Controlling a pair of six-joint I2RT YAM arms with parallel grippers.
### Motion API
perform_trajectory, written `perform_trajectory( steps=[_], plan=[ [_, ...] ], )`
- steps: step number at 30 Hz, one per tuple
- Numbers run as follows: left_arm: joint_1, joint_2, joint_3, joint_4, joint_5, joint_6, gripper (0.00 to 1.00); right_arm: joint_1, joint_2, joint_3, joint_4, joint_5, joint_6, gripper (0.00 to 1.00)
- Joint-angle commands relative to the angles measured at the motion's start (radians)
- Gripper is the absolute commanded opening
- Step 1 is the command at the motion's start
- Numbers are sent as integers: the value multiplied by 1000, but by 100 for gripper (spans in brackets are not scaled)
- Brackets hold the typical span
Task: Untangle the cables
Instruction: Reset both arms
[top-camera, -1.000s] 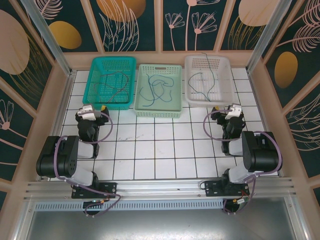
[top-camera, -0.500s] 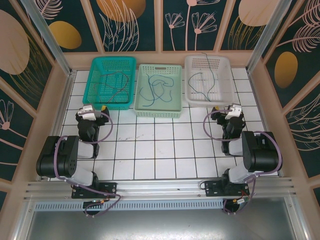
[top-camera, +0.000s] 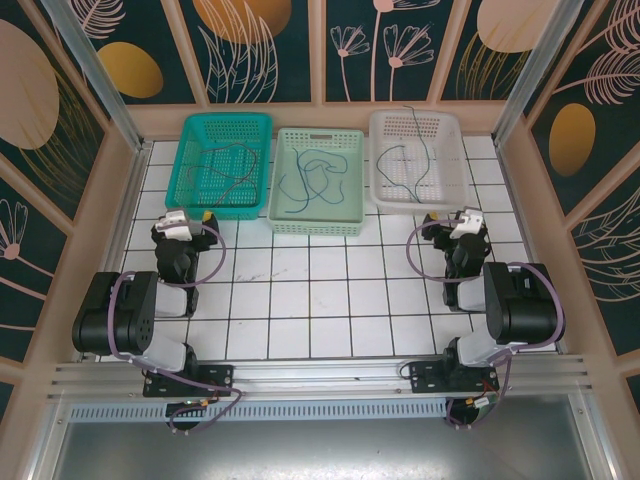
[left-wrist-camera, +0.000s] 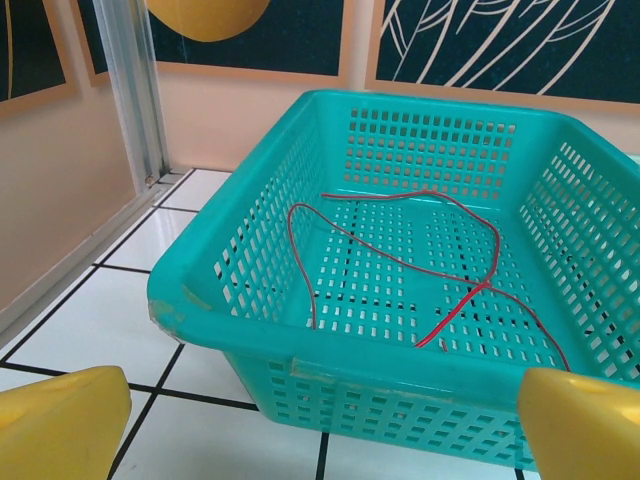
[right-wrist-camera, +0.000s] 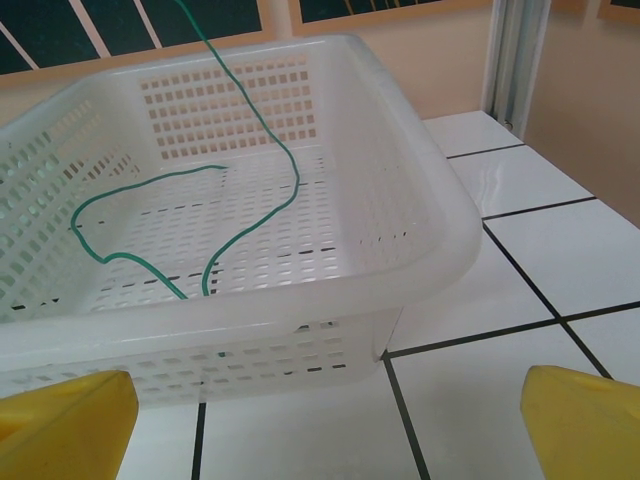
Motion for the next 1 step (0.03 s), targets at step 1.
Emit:
perform_trajectory(
  steps=[1],
  plan=[
    [3,-2,8,5,8,10,99,4,8,-1,44,-23,-8,99]
  ],
)
